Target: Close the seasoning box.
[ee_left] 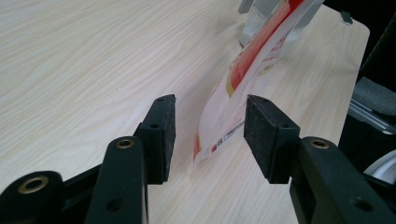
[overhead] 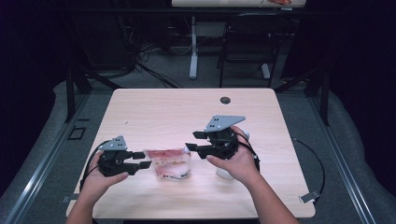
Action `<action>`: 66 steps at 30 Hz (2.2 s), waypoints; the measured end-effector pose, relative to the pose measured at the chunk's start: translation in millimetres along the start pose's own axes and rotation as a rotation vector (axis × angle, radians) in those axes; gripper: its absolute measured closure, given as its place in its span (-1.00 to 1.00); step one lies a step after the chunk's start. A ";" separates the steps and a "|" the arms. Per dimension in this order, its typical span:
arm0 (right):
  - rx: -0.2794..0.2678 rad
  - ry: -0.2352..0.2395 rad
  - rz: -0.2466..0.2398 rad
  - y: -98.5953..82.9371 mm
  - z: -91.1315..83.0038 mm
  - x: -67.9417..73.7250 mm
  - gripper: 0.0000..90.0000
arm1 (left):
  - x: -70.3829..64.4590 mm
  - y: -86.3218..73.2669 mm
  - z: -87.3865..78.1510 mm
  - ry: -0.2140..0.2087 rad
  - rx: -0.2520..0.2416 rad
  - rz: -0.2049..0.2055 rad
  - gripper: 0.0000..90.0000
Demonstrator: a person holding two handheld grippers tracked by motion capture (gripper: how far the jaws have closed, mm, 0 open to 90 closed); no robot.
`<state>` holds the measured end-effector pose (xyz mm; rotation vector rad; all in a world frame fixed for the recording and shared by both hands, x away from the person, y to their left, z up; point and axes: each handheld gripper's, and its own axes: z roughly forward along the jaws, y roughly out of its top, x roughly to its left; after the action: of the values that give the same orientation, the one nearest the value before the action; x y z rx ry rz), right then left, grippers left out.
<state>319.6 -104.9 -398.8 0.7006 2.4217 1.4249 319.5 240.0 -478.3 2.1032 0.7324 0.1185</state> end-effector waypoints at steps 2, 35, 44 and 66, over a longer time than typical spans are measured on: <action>-0.013 -0.013 0.001 -2.5 -3.6 -1.5 0.14 | 1.7 -1.1 -2.0 0.004 -0.004 -0.005 0.20; -0.002 -0.328 0.177 -48.9 -65.1 -77.7 0.38 | 19.8 -10.0 -21.3 0.101 -0.048 -0.071 0.14; -0.010 -0.392 0.212 -53.8 -74.4 -91.8 0.78 | 20.1 -10.4 -22.0 0.104 -0.049 -0.075 0.14; 0.033 -0.403 0.316 -78.9 -62.1 -114.8 1.00 | 21.6 -11.5 -23.2 0.115 -0.051 -0.078 0.14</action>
<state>368.5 -243.3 -440.3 1.2868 2.0888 1.2006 324.1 273.4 -476.9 2.0293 0.8704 0.2141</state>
